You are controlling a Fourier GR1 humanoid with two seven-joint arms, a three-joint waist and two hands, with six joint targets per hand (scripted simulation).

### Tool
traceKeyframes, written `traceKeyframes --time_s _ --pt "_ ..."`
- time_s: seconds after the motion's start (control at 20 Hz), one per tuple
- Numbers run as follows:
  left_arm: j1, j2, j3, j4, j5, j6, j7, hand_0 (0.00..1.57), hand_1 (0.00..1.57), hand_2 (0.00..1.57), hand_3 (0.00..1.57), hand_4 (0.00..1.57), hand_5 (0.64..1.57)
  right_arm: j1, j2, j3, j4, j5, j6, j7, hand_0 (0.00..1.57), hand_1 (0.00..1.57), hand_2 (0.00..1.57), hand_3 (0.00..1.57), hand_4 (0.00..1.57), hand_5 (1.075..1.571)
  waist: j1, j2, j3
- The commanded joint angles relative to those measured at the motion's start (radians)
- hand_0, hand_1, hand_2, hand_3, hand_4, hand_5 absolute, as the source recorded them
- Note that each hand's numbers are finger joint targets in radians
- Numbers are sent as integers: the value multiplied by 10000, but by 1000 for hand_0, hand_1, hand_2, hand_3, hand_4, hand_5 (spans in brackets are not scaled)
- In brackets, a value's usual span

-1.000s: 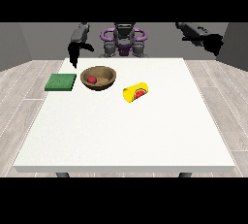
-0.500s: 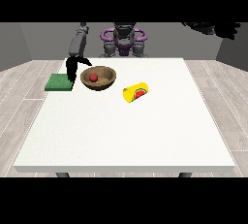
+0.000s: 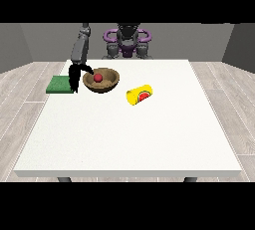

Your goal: Pick the cup and pour the ball into the bowl, then pick the bowl and place it on the pad

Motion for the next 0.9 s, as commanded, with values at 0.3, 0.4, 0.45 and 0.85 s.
traceKeyframes --time_s 0.3,0.4,0.45,0.85 --pt "-364 466 152 -670 562 -394 554 0 0 0 0 0 1527 -332 -399 -575 1342 -180 210 -943 0 0 0 0 294 1566 624 836 84" --pt "-616 539 52 -499 421 -144 816 0 0 0 0 0 1530 -64 273 0 822 254 -258 -912 0 0 0 0 294 1566 380 558 75" --pt "-465 161 -67 -916 276 253 604 0 0 0 0 0 1532 -50 -63 -191 1033 180 -55 -928 0 0 0 0 306 1568 404 705 81" --pt "-1192 567 92 -428 635 -302 667 0 0 0 0 0 1540 -791 1144 313 434 767 -1979 -428 0 0 0 0 437 1570 1008 1133 66"
